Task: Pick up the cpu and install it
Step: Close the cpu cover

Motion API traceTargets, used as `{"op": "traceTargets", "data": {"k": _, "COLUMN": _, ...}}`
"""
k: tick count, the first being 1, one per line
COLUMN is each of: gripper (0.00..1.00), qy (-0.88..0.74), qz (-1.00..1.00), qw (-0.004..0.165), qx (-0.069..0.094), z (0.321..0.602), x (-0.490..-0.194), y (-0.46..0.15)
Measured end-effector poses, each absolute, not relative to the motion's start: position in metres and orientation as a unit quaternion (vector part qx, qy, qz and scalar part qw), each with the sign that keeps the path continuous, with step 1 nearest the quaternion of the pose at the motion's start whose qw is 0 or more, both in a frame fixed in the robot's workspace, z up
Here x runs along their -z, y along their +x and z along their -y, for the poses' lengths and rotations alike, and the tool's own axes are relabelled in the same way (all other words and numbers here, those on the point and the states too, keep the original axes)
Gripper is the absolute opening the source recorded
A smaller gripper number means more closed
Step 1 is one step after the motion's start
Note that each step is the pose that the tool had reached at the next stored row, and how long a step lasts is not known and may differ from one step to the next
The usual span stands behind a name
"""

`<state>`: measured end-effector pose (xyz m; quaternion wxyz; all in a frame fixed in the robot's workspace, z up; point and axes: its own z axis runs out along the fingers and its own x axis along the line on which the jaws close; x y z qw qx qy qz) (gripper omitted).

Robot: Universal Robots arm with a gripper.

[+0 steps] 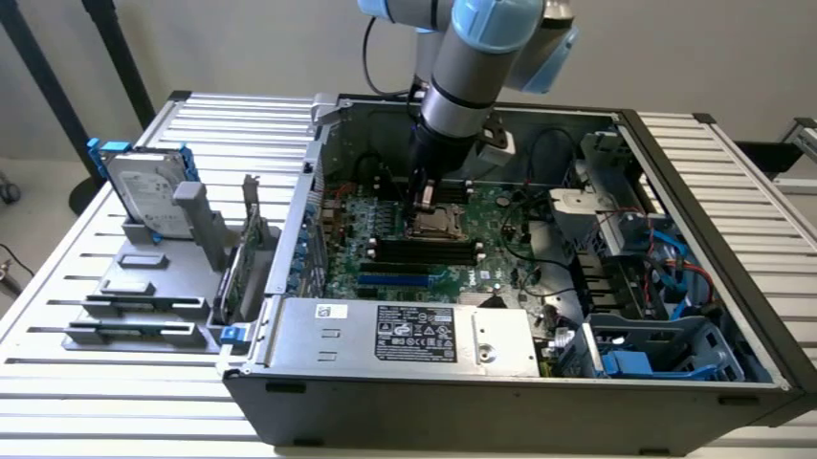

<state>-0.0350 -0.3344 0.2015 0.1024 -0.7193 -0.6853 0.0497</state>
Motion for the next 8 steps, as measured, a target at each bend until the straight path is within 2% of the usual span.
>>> {"op": "traceTargets", "data": {"k": 8, "gripper": 0.11, "qy": -0.720, "qz": 0.683, "qw": 0.109, "qx": -0.052, "z": 0.3347, "x": -0.2072, "y": -0.0355}}
